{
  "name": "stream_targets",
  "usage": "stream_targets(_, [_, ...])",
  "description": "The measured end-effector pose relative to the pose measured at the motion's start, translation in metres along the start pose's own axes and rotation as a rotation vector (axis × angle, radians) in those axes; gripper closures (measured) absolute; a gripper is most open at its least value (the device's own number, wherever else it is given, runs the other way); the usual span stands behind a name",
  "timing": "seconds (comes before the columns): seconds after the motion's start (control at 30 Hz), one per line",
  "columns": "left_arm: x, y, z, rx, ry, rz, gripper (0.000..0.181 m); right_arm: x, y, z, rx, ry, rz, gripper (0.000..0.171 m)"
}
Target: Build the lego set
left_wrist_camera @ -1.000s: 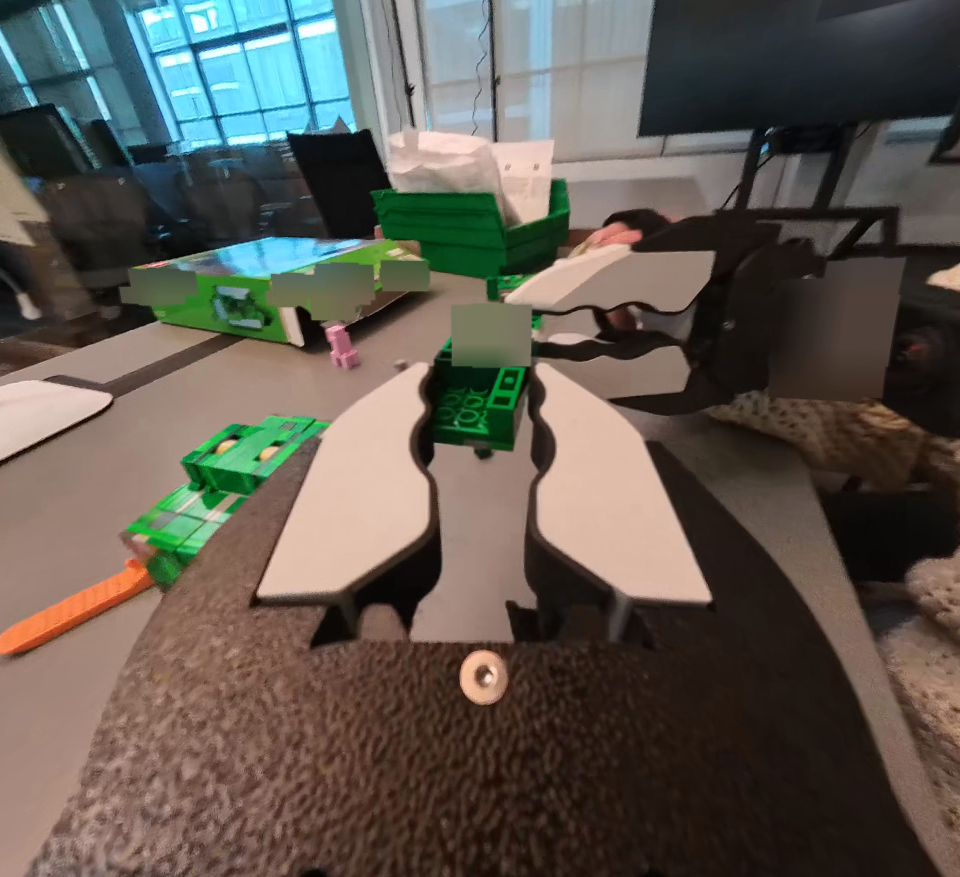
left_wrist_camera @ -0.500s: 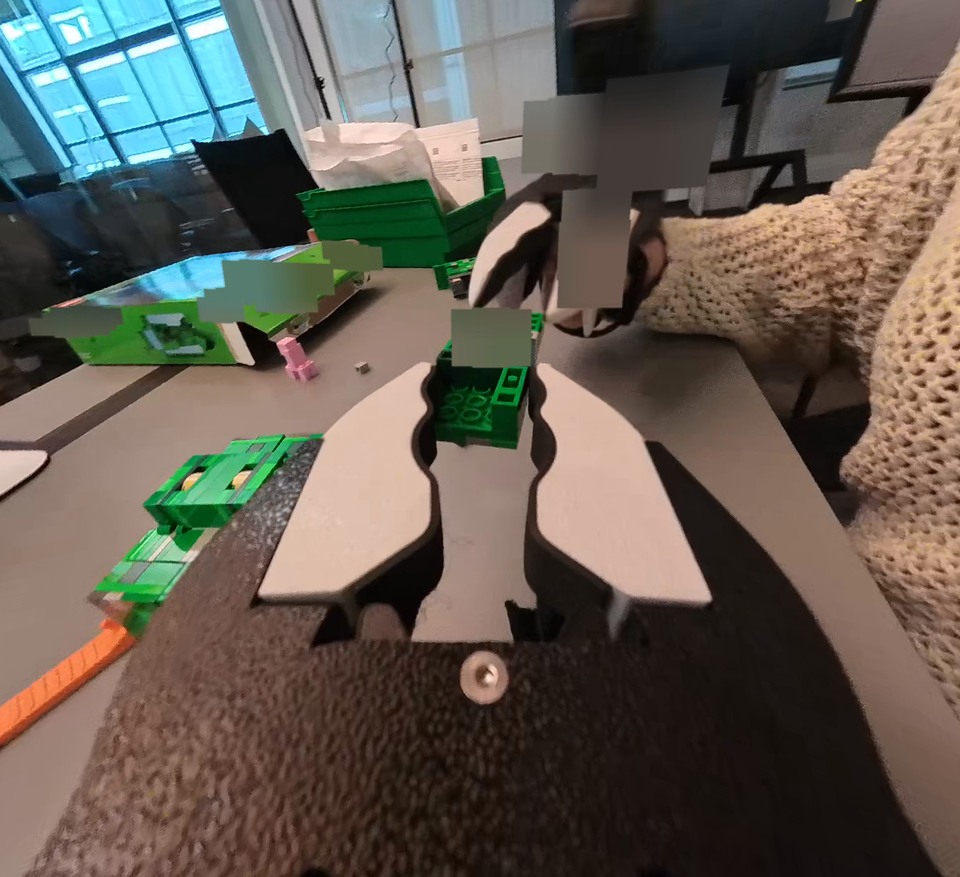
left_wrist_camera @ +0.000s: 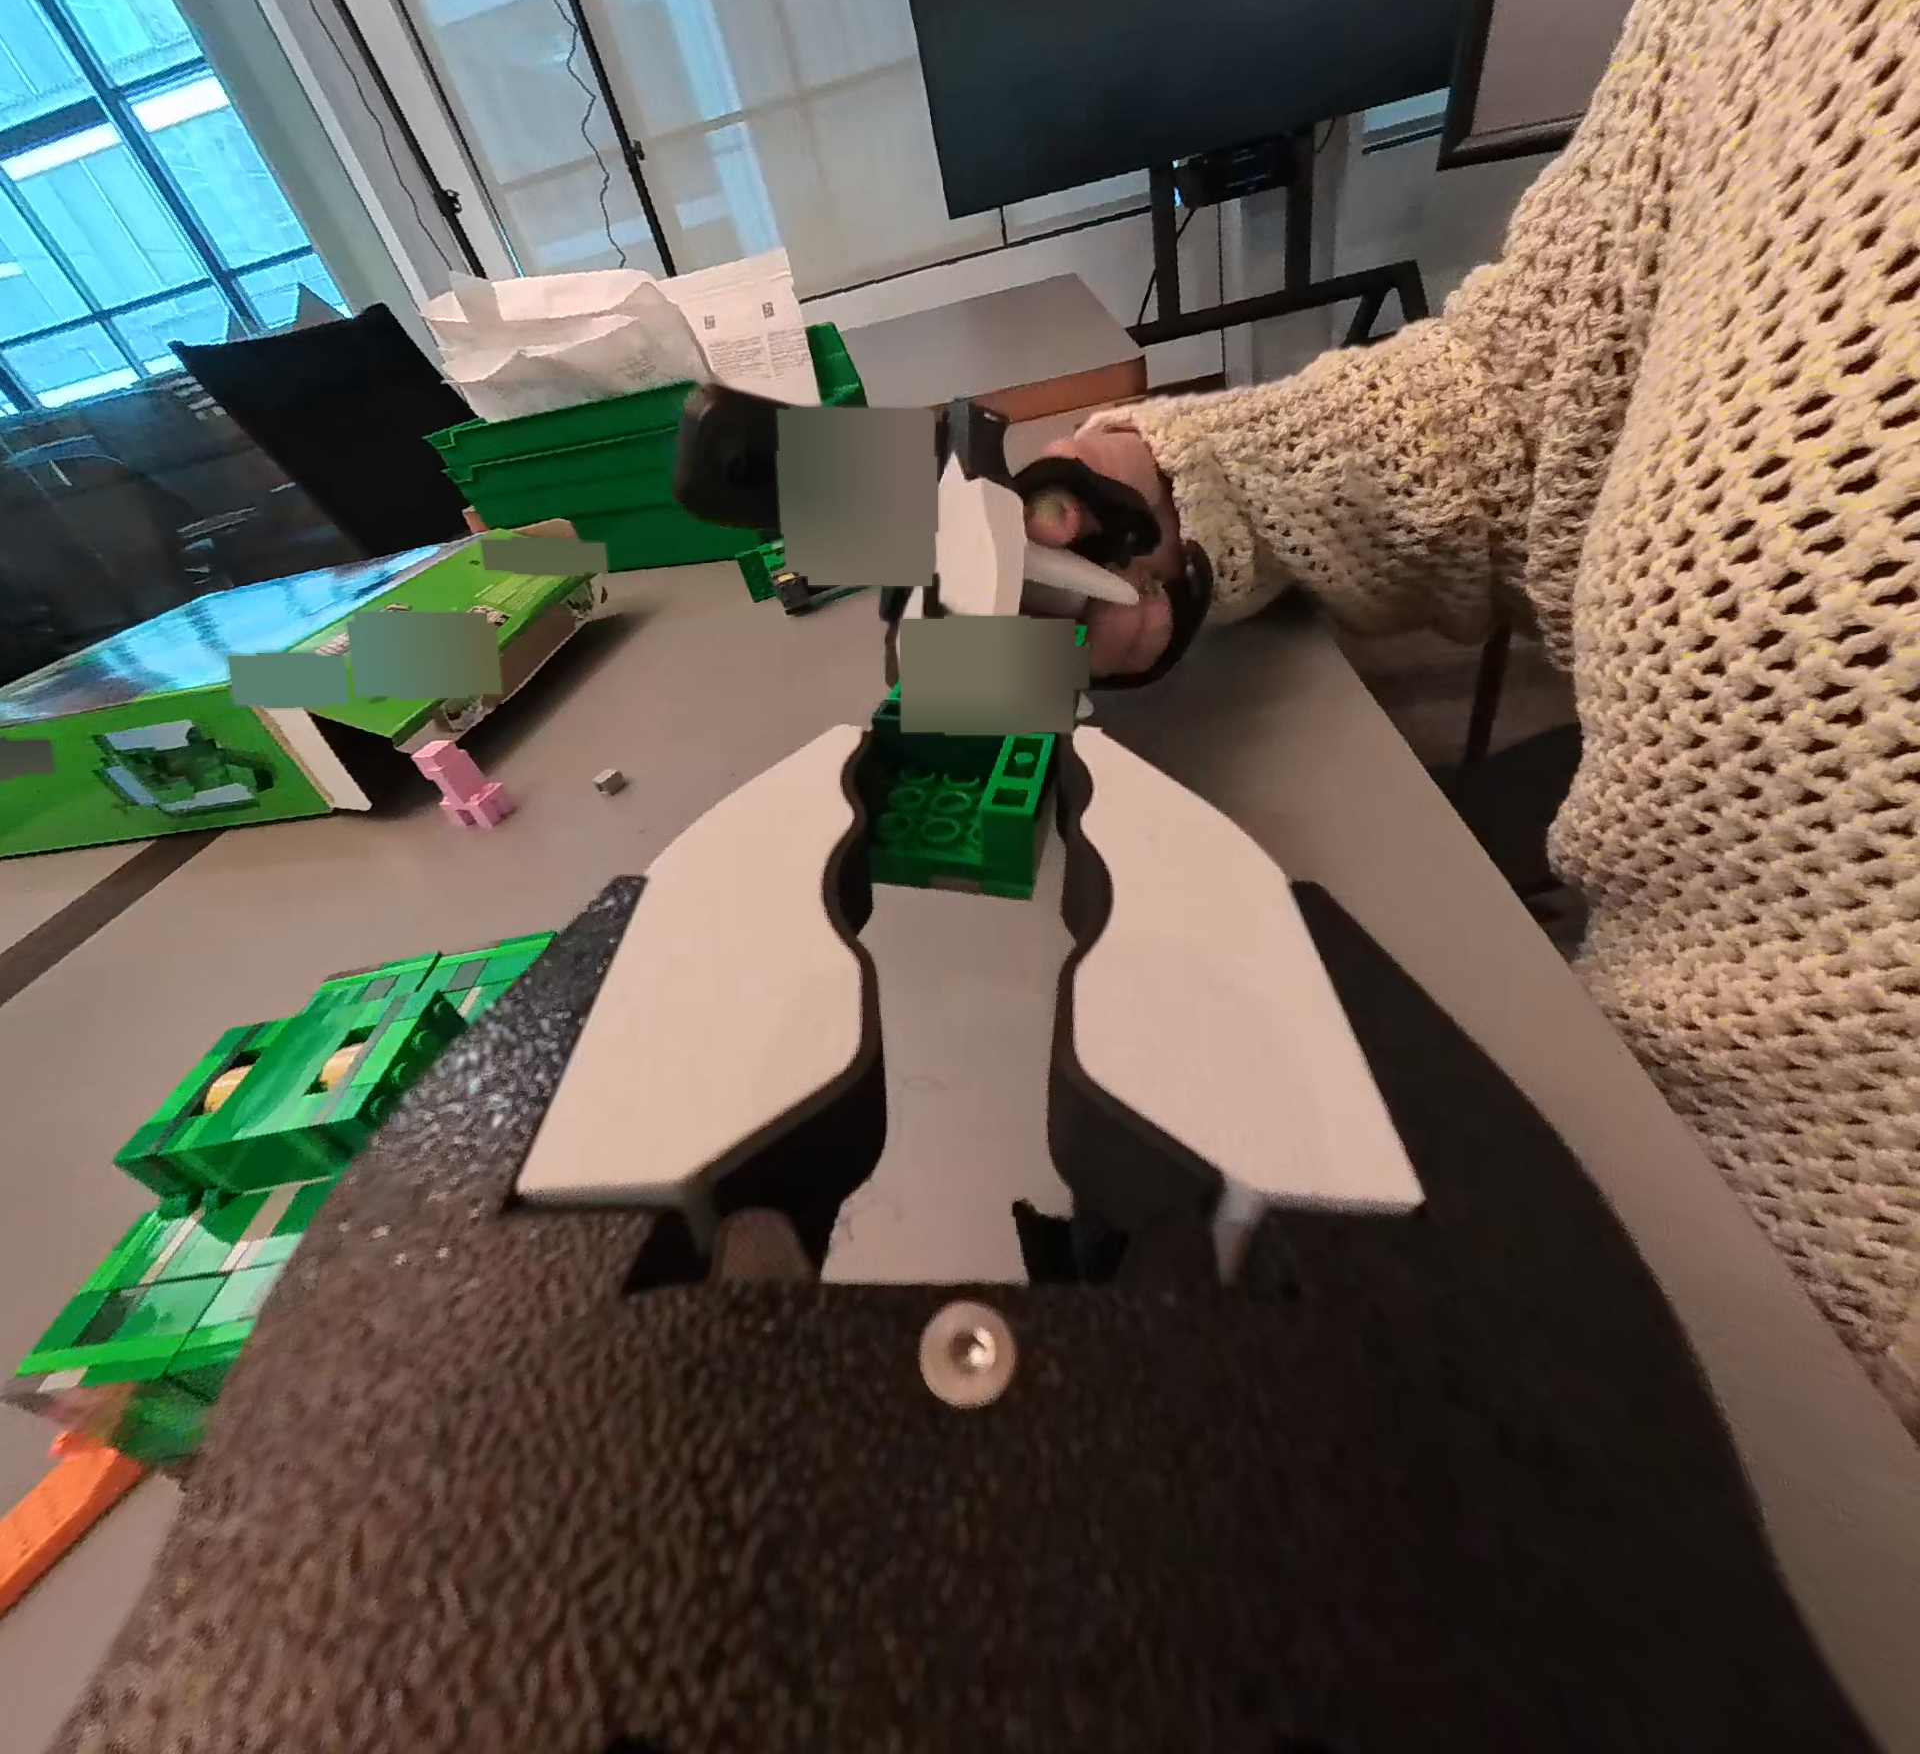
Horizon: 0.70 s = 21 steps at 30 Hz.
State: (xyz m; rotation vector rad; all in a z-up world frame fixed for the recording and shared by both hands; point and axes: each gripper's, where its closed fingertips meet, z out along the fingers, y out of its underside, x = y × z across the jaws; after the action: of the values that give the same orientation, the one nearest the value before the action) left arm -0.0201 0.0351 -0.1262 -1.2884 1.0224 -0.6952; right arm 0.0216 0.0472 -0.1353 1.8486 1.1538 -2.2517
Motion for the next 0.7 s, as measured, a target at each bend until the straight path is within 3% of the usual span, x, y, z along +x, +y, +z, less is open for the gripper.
stream_targets(0.17, [-0.012,-0.001,0.002,-0.017,-0.127,-0.002,0.143,0.005,-0.008,-0.005,0.155,0.028,0.021,0.165])
stream_targets(0.33, [-0.044,0.003,-0.008,-0.104,-0.472,-0.009,0.112,0.004,-0.028,-0.018,0.484,0.057,0.017,0.165])
stream_targets(0.47, [-0.047,0.001,0.000,-0.150,-0.660,0.083,0.092,0.006,-0.038,-0.026,0.735,0.129,0.004,0.165])
stream_targets(0.7, [-0.050,0.000,0.023,-0.202,-0.753,0.148,0.069,0.002,-0.038,-0.007,0.880,0.081,0.077,0.165])
